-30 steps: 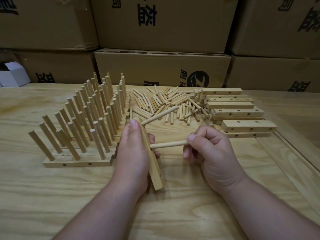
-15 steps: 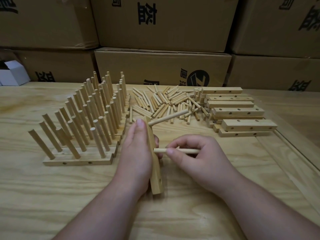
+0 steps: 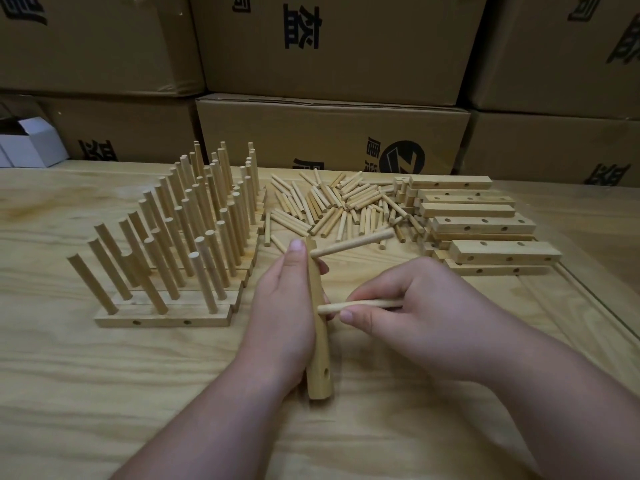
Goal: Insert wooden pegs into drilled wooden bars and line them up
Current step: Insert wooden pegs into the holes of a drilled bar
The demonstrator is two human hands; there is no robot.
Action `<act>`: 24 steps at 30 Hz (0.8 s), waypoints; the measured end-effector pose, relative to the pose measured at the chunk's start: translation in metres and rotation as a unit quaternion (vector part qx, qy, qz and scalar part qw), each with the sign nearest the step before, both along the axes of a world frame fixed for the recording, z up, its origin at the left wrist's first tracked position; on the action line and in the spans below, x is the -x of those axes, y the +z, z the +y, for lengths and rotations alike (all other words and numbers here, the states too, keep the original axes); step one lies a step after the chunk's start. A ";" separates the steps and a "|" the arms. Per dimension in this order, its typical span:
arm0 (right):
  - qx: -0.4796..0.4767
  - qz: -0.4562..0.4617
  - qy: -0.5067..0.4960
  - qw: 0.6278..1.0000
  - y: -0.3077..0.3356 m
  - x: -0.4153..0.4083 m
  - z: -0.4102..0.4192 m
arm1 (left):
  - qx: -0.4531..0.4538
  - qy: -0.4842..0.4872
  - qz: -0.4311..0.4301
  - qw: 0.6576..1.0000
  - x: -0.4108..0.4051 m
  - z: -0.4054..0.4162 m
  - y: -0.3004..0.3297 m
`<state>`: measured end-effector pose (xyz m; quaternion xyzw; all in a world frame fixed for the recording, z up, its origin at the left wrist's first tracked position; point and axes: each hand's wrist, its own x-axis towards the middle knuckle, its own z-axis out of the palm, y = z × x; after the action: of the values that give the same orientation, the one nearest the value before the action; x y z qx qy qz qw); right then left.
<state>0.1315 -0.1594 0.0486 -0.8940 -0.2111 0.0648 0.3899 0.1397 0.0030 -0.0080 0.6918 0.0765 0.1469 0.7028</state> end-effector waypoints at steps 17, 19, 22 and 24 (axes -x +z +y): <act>0.080 -0.053 -0.037 0.995 0.011 0.013 0.012 | -0.067 0.037 -0.023 0.997 0.005 -0.006 0.001; 0.024 0.009 -0.043 0.999 0.010 0.009 0.009 | -0.057 0.035 -0.017 0.998 0.005 -0.006 0.001; -0.002 0.037 -0.049 0.998 0.010 0.008 0.008 | -0.069 0.042 -0.019 0.997 0.006 -0.008 0.002; 0.041 -0.009 -0.044 0.998 0.010 0.010 0.010 | -0.078 0.049 -0.026 0.995 0.005 -0.009 0.003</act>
<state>0.1215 -0.1498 0.0583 -0.9182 -0.1724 0.0483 0.3532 0.1342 -0.0061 -0.0052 0.7363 0.0802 0.2042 0.6401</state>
